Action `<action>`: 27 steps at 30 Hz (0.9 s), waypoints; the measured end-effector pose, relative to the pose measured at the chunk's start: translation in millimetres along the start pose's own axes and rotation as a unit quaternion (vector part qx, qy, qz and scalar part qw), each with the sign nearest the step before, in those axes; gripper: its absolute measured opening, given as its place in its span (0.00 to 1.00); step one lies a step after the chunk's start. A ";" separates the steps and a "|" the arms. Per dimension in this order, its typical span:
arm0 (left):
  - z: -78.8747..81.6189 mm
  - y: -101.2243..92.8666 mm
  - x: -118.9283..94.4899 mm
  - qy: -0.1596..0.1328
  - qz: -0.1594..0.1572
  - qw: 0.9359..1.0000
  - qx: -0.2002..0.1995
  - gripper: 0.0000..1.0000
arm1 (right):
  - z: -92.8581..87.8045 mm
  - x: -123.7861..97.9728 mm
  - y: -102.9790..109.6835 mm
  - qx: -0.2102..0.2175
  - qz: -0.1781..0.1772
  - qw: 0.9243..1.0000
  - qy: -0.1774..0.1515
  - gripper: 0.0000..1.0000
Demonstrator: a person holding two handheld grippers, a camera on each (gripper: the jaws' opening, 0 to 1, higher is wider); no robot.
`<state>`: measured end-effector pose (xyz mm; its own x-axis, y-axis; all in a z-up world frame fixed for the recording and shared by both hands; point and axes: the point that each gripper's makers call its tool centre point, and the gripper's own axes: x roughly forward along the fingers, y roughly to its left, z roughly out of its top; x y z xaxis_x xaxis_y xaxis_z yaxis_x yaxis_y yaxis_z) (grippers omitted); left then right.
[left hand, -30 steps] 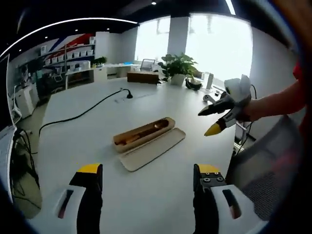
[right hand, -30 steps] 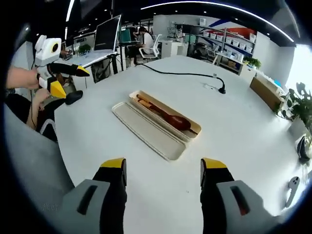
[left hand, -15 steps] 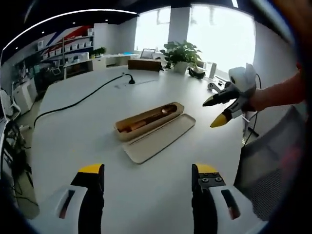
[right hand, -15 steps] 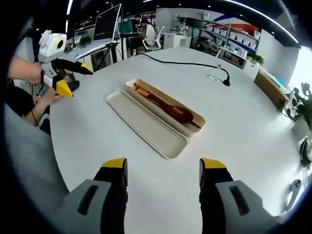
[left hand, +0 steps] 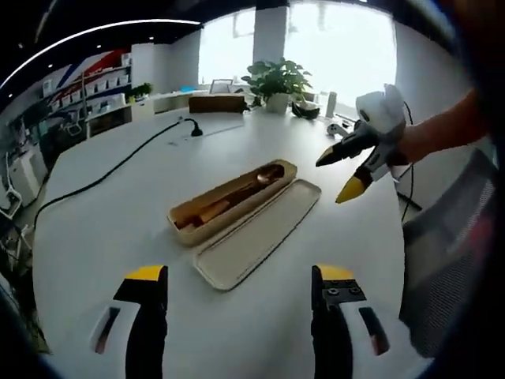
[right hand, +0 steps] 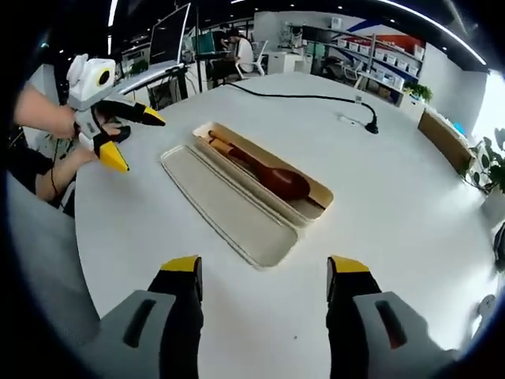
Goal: Arrange the utensils inside the cutlery case until each visible utensil rests in its matching compartment.
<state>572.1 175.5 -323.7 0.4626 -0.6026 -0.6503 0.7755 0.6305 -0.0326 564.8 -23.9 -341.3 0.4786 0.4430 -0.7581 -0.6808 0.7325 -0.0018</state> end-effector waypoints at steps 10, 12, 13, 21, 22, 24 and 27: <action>-3.1 7.5 10.4 -0.002 0.012 1.000 -0.026 0.70 | 0.8 9.5 -3.5 -0.014 0.007 1.000 0.009 0.56; -9.0 14.5 11.0 0.006 0.020 0.999 -0.025 0.71 | 1.7 10.3 -3.6 -0.014 0.009 1.000 0.008 0.57; -8.8 17.5 10.1 0.004 0.022 0.999 -0.031 0.71 | 3.3 10.5 -3.3 -0.015 0.010 1.000 0.005 0.56; -13.3 19.2 16.9 0.018 0.033 0.999 -0.025 0.69 | 4.2 15.9 -6.0 -0.038 0.007 0.999 0.009 0.52; -11.1 17.0 17.9 0.023 0.031 0.999 -0.025 0.70 | 3.3 16.8 -7.8 -0.039 0.003 0.999 0.011 0.52; -12.0 15.5 20.2 0.028 0.027 0.999 -0.018 0.68 | 3.5 17.3 -8.1 -0.037 0.003 0.999 0.010 0.52; -6.7 14.4 23.6 0.024 0.026 0.999 -0.011 0.67 | 7.3 19.8 -5.2 -0.035 0.013 0.999 0.002 0.52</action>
<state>591.3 173.5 -344.6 0.4807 -0.5450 -0.6869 0.7409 0.6715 -0.0143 581.8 -15.2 -351.5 0.4582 0.4585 -0.7615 -0.7295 0.6834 -0.0275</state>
